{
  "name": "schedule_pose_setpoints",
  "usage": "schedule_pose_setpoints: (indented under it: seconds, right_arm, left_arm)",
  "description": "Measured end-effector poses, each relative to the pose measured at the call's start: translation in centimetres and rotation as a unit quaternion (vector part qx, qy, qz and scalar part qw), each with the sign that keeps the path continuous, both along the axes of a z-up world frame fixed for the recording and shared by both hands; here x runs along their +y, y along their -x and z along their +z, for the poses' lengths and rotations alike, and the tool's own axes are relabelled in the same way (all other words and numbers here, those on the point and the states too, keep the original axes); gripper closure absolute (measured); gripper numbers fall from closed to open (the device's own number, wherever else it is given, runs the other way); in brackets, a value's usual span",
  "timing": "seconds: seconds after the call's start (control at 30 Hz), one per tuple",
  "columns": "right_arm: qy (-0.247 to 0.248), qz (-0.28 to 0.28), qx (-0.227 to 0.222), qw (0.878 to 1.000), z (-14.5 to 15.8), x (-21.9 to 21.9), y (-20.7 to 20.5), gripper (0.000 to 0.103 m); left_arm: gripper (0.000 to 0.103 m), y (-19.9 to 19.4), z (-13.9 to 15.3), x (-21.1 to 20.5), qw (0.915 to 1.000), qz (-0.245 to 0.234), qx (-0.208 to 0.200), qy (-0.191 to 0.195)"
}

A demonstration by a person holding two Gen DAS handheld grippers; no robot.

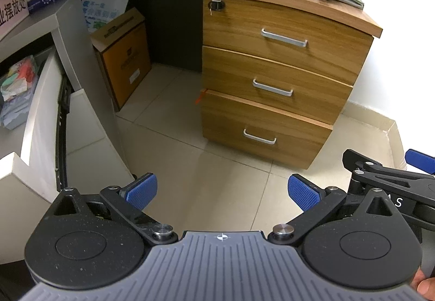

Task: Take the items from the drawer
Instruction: 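Move both tools toward the wooden drawer cabinet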

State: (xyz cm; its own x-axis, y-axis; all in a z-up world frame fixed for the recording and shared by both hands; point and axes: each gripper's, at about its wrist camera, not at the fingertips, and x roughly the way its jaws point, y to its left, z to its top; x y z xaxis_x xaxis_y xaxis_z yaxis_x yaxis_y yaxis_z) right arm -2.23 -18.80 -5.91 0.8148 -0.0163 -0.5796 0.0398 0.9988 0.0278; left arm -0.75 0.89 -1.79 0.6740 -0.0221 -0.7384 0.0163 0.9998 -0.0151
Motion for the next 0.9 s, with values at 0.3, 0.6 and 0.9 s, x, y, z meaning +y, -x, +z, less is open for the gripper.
schedule_pose_setpoints:
  seconds: [0.3, 0.6, 0.9]
  right_arm:
    - [0.006, 0.001, 0.001, 1.0, -0.1, 0.3, -0.2, 0.0]
    - [0.016, 0.005, -0.003, 1.0, -0.3, 0.5, -0.6, 0.0]
    - [0.002, 0.004, 0.003, 1.0, -0.2, 0.0, -1.4, 0.0]
  left_arm:
    - [0.0, -0.4, -0.2, 0.1, 1.0, -0.004, 0.006, -0.001]
    - [0.0, -0.9, -0.6, 0.4, 0.9999, -0.004, 0.01, -0.003]
    - [0.0, -1.7, -1.2, 0.6, 0.9998, -0.008, 0.016, -0.005]
